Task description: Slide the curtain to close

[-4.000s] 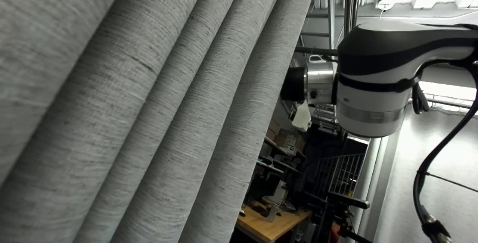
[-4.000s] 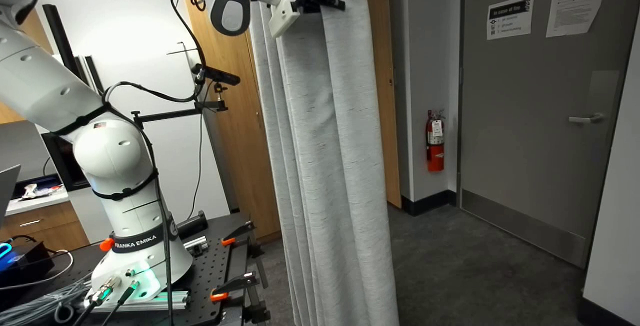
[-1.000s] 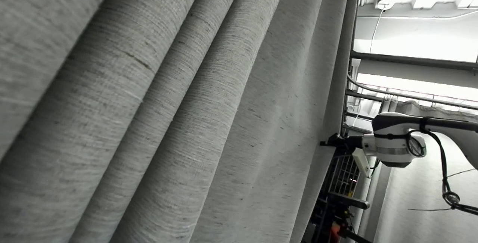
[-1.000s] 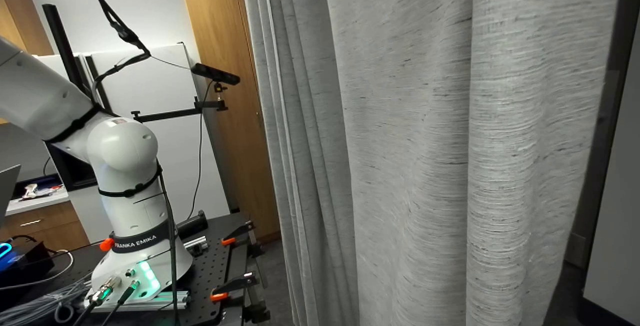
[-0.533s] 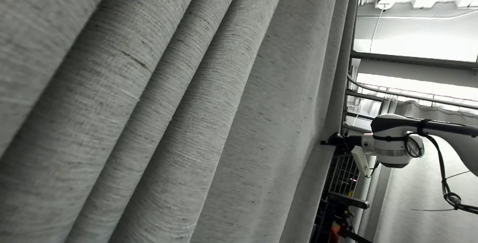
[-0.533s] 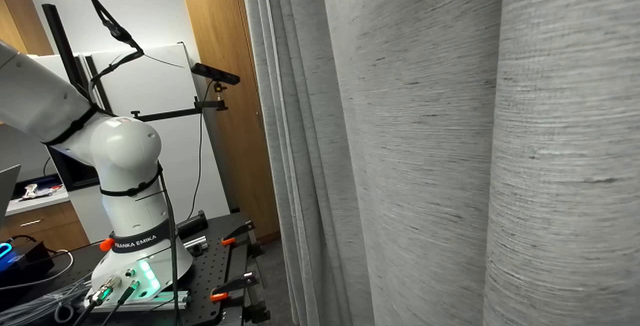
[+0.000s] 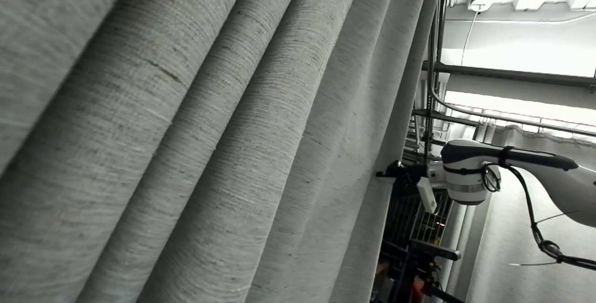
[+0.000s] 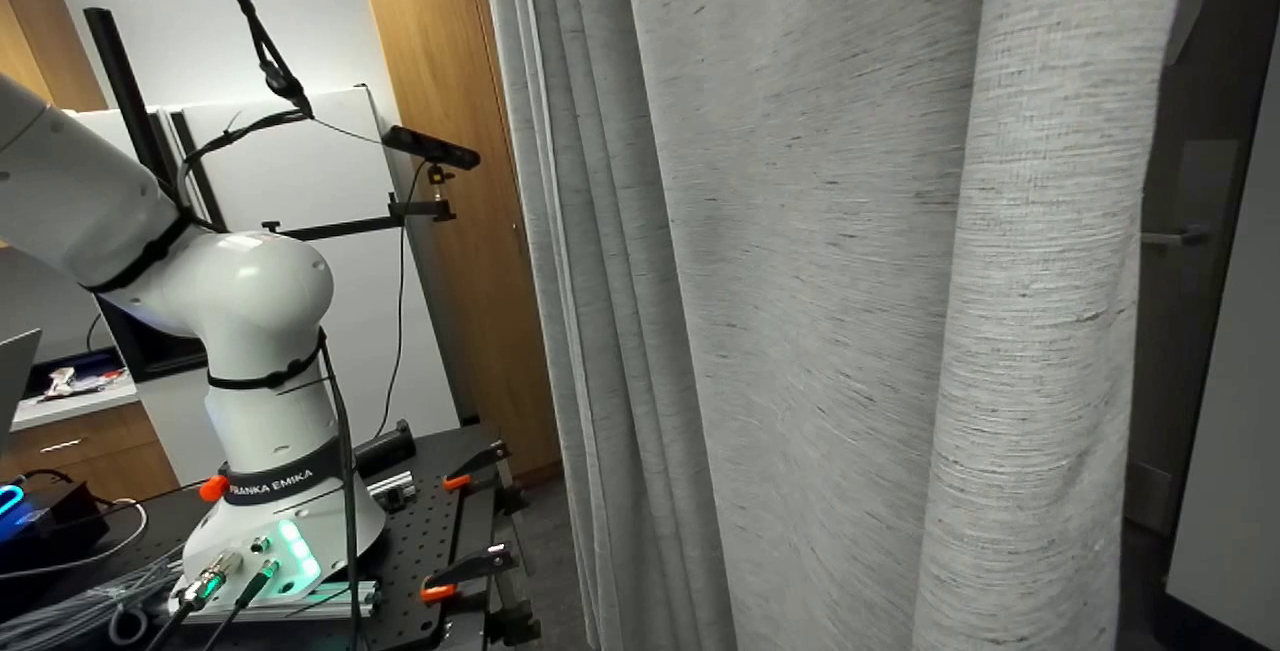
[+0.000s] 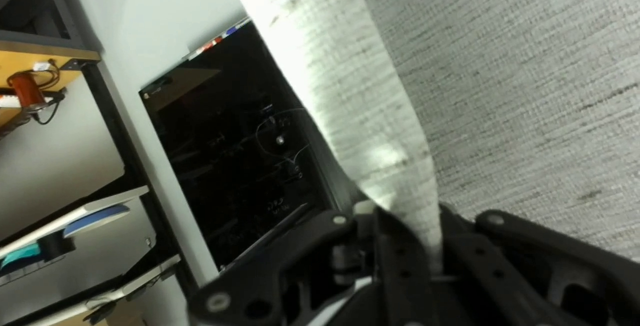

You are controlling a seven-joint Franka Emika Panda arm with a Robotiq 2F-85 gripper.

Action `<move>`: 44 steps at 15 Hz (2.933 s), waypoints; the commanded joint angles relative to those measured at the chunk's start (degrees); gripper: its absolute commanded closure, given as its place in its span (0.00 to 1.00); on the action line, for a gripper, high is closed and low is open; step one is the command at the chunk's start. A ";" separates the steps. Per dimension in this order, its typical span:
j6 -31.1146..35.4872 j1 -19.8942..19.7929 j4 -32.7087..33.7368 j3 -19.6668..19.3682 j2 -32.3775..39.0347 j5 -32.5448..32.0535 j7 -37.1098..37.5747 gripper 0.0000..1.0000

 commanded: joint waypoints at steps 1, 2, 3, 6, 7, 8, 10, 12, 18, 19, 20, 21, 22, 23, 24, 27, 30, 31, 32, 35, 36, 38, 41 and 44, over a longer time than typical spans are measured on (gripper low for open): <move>-6.91 1.48 -1.11 0.22 -4.25 -3.53 0.02 1.00; -8.85 1.27 -1.34 1.21 -4.74 -3.39 -0.09 1.00; -10.71 0.66 -1.80 2.52 -5.06 -3.30 -0.34 1.00; -14.45 -0.70 -2.96 4.86 -4.88 -3.16 -1.20 1.00; -15.13 -1.33 -3.56 5.68 -4.62 -3.18 -1.27 1.00; -15.66 -1.75 -4.03 6.24 -4.38 -3.07 -1.29 1.00; -15.88 -2.67 -5.13 7.26 -3.86 -2.84 -1.36 1.00; -15.62 -3.47 -6.15 8.24 -3.58 -2.61 -1.34 1.00; -14.93 -5.35 -8.26 10.09 -2.81 -1.91 -0.95 1.00; -14.93 -5.61 -8.45 10.31 -2.78 -1.80 -0.91 0.97; -14.87 -5.91 -8.69 10.55 -2.67 -1.73 -0.83 0.72; -14.81 -6.17 -8.85 10.72 -2.49 -1.67 -0.70 0.72; -14.77 -6.49 -9.19 10.85 -2.37 -1.58 -0.67 0.67; -14.72 -6.90 -9.55 10.96 -2.08 -1.55 -0.51 0.60; -14.72 -7.28 -9.91 11.05 -1.91 -1.55 -0.40 0.53; -14.48 -8.56 -10.94 11.56 -1.23 -1.54 0.02 0.29; -14.59 -9.93 -11.68 12.48 -0.28 -1.39 0.42 0.07; -14.54 -10.41 -11.99 12.91 0.16 -1.37 0.52 0.01; -14.53 -11.00 -12.31 13.39 0.72 -1.27 0.78 0.00; -14.37 -13.04 -13.54 15.44 2.45 -0.82 1.57 0.00; -14.36 -13.92 -13.93 16.38 3.22 -0.67 2.02 0.00; -14.55 -16.13 -14.88 18.61 4.50 -0.25 3.00 0.00; -15.21 -21.47 -17.06 23.79 6.41 0.05 4.87 0.00; -16.45 -28.78 -20.16 31.02 7.46 0.28 6.57 0.00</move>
